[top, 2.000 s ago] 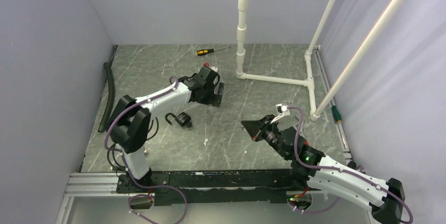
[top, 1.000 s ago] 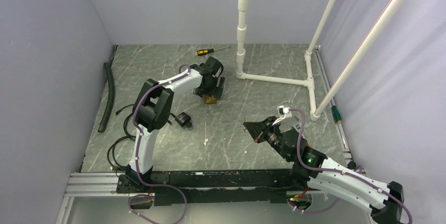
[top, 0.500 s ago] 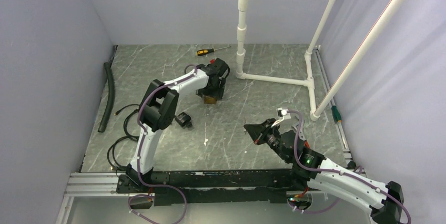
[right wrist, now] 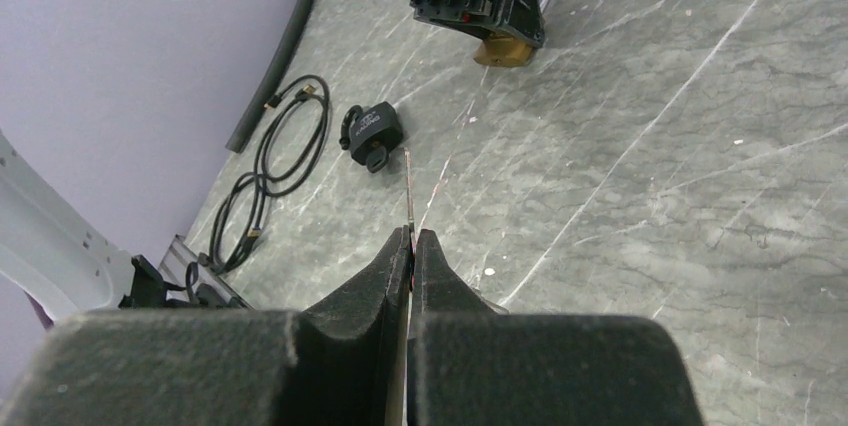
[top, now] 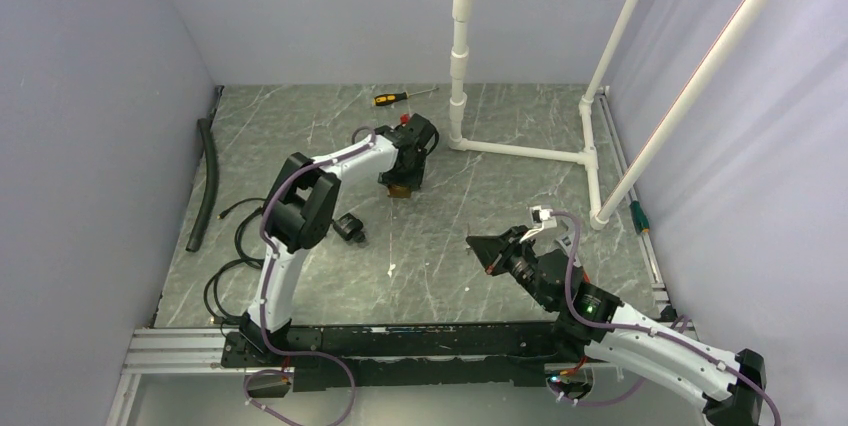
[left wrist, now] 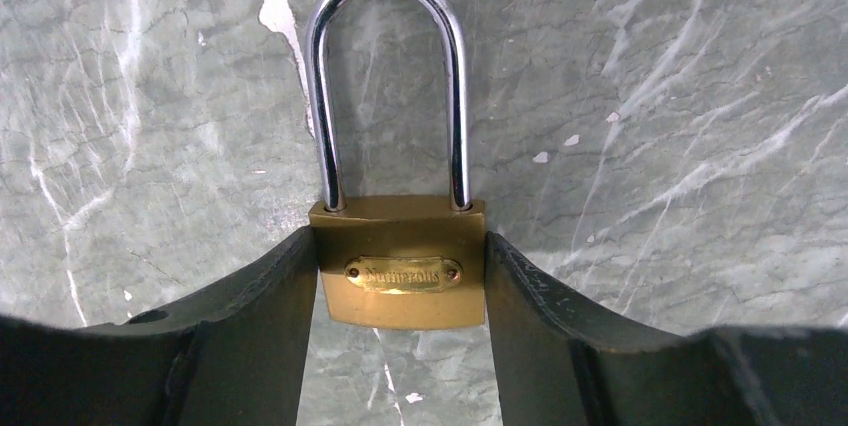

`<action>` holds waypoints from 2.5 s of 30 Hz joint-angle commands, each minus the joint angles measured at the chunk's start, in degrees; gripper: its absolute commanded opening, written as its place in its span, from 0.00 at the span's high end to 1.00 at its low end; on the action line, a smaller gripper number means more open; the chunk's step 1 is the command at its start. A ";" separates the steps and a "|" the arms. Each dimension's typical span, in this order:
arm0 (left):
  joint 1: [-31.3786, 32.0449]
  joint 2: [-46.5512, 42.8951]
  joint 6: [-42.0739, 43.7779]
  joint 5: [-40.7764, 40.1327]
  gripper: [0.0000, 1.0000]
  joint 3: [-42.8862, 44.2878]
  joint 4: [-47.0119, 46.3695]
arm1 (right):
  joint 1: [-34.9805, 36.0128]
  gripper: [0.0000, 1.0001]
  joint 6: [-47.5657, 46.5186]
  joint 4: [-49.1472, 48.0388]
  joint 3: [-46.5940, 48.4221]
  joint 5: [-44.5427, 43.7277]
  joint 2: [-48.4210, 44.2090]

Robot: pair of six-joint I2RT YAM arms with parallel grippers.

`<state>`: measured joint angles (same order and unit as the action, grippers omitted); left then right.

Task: Unlock with the key

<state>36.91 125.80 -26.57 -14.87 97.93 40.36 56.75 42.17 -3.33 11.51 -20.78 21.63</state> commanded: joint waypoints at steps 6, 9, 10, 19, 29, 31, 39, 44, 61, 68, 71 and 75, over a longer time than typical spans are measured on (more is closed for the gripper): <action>-0.43 -3.56 0.23 6.98 1.00 -6.33 -0.29 | -0.14 1.00 -0.16 1.18 0.86 -1.15 -0.94; -0.45 -7.38 0.37 10.93 1.00 -8.49 -1.31 | -0.10 1.00 -0.11 1.32 1.11 -1.33 -0.55; -0.44 -8.65 0.25 11.77 1.00 -9.09 -1.44 | -0.10 1.00 -0.34 1.12 1.22 -1.13 -0.47; -0.35 -21.88 -3.60 16.97 1.00 -15.82 -4.71 | -0.06 1.00 -2.95 -1.71 2.59 3.10 1.75; -0.35 -31.11 -8.29 16.74 1.00 -18.41 -5.01 | -0.06 1.00 -1.43 -3.46 4.48 5.80 7.78; -0.34 -33.56 -8.75 14.57 1.00 -19.45 -6.34 | -0.06 1.00 -1.26 -3.73 4.78 6.21 8.67; -1.24 -42.14 -13.32 0.62 1.00 -18.97 -8.02 | 0.03 1.00 -1.38 -7.35 8.31 7.68 15.98; -1.78 -40.50 -16.54 5.65 1.00 -15.90 -6.12 | 0.11 1.00 -2.27 -12.26 12.29 8.57 24.42; -4.52 -43.18 -18.26 23.33 1.00 -20.15 -13.26 | 0.64 1.00 -3.36 -22.41 23.12 7.19 42.94; -4.90 -45.11 -18.58 19.77 1.00 -22.29 -14.31 | 0.73 1.00 -4.04 -24.75 25.75 7.73 47.54; -5.44 -44.41 -18.72 20.72 1.00 -21.48 -13.42 | 0.73 1.00 -4.18 -24.77 26.97 8.19 49.45; -6.35 -44.17 -19.27 22.12 1.00 -21.66 -13.64 | 0.73 1.00 -3.95 -25.96 27.63 8.46 51.08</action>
<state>31.59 84.36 -44.73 4.99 74.94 31.14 57.21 38.96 -24.53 36.36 -12.91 71.79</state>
